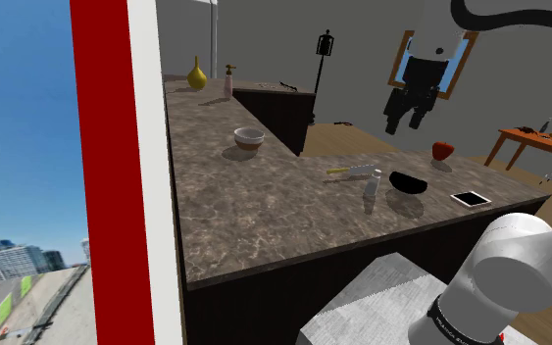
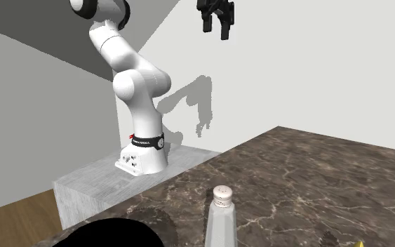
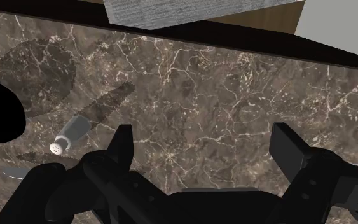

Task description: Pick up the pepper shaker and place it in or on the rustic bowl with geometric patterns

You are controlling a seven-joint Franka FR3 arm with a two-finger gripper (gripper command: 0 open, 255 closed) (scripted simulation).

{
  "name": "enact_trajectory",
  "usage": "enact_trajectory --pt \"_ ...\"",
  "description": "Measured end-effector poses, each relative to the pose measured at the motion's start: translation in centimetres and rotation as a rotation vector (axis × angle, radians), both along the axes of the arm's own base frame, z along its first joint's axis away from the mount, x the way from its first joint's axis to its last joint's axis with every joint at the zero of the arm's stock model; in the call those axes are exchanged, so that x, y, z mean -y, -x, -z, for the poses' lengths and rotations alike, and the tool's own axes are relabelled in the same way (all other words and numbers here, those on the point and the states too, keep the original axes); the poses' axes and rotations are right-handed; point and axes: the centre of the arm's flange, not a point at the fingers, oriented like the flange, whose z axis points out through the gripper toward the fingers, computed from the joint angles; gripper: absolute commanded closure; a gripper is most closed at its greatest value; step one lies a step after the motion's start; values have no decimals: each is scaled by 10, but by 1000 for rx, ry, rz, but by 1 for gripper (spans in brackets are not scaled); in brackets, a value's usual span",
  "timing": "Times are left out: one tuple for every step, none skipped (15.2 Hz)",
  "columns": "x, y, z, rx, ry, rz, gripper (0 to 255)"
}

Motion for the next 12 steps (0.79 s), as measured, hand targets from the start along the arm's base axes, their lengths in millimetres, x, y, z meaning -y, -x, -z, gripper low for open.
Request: enact_trajectory --pt "0 0 0 0 0 0 0" --pt "4 -2 3 -1 0 1 0" --pt "11 -7 6 -2 0 3 0" --pt "17 -12 11 -4 -1 5 0" --pt "26 -16 21 -6 -1 7 0" --pt "38 -22 27 -8 -2 9 0" --pt "50 -27 34 -10 -2 11 0" --pt "58 -31 43 -12 -2 13 0" --pt "67 -37 51 -13 -3 14 0" --pt "77 -41 59 -15 -3 16 0" --pt "88 -47 68 -17 -4 18 0" --pt "100 -50 73 -18 -4 20 0"
